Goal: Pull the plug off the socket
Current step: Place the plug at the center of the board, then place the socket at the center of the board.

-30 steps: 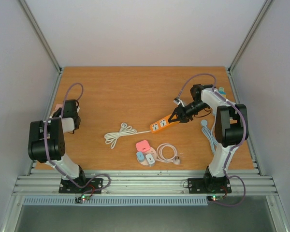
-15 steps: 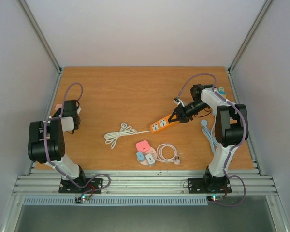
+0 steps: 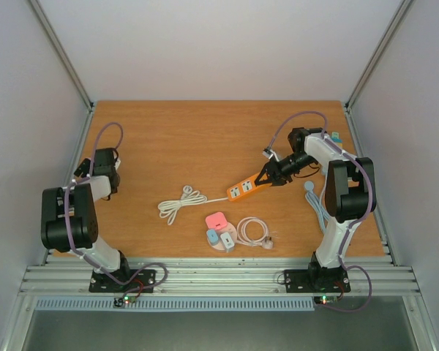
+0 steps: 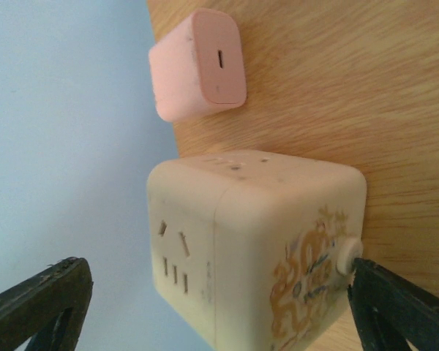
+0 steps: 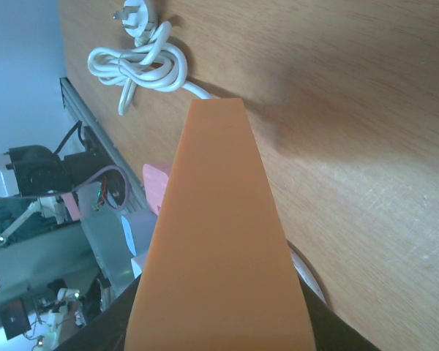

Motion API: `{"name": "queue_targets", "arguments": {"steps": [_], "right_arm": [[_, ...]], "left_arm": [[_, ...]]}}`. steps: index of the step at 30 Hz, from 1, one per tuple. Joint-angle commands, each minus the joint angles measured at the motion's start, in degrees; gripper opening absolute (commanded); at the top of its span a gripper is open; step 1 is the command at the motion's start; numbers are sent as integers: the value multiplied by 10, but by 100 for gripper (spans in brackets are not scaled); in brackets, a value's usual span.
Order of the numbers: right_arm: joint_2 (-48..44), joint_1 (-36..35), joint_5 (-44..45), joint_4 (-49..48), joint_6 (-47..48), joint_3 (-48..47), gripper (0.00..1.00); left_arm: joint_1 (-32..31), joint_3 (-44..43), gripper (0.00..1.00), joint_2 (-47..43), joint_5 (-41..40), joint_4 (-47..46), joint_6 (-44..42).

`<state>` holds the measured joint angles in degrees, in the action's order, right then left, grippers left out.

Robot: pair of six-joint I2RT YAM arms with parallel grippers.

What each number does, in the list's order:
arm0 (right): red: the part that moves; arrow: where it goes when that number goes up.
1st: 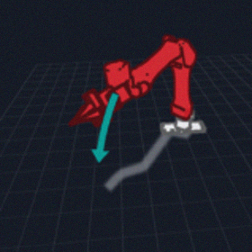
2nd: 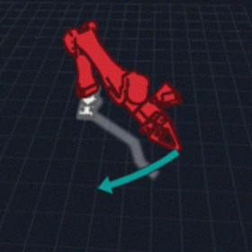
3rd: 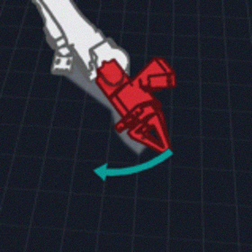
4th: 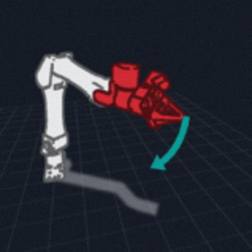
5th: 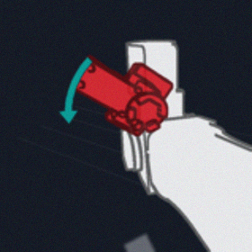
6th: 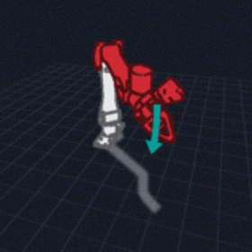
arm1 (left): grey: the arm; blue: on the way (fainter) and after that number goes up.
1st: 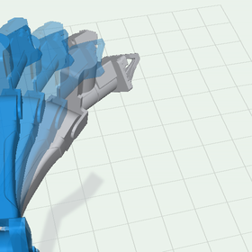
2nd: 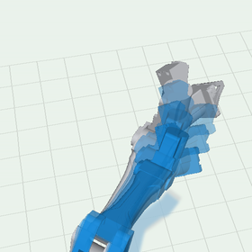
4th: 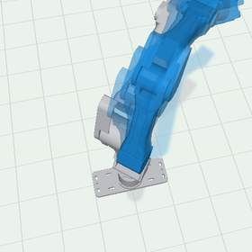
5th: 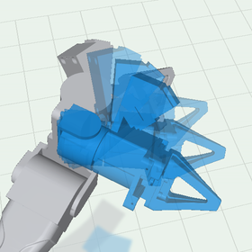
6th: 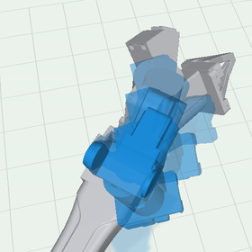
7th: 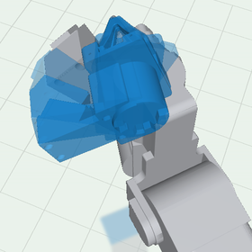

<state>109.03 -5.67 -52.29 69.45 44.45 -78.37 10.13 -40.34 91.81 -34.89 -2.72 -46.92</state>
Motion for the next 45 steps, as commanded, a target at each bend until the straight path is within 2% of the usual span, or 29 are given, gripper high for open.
{"name": "queue_targets", "arguments": {"steps": [1,11,16,20,26,29,32,37,45], "right_arm": [[-2,3,-16,6,3,1,1],[-3,3,-17,6,-1,1,1],[-7,2,-16,5,-4,-2,1],[-11,-3,-18,7,-7,-12,1],[-12,-8,-32,38,-5,-50,1],[-7,-9,-42,59,-2,-74,1],[-6,-8,-62,61,-3,-82,1],[-9,-8,-85,55,4,-72,1],[-7,-8,-116,60,27,-56,1]], "left_arm": [[10,-24,99,-7,4,-4,5],[15,-38,99,-23,21,12,7],[12,-52,99,-84,140,111,32],[-15,-64,99,-131,217,165,51],[-96,-91,99,-186,334,228,69],[-164,-105,99,-210,431,243,90],[-236,-112,99,-216,476,235,102],[-325,-155,99,-182,543,234,144],[-453,-233,99,-85,592,237,181]]}}
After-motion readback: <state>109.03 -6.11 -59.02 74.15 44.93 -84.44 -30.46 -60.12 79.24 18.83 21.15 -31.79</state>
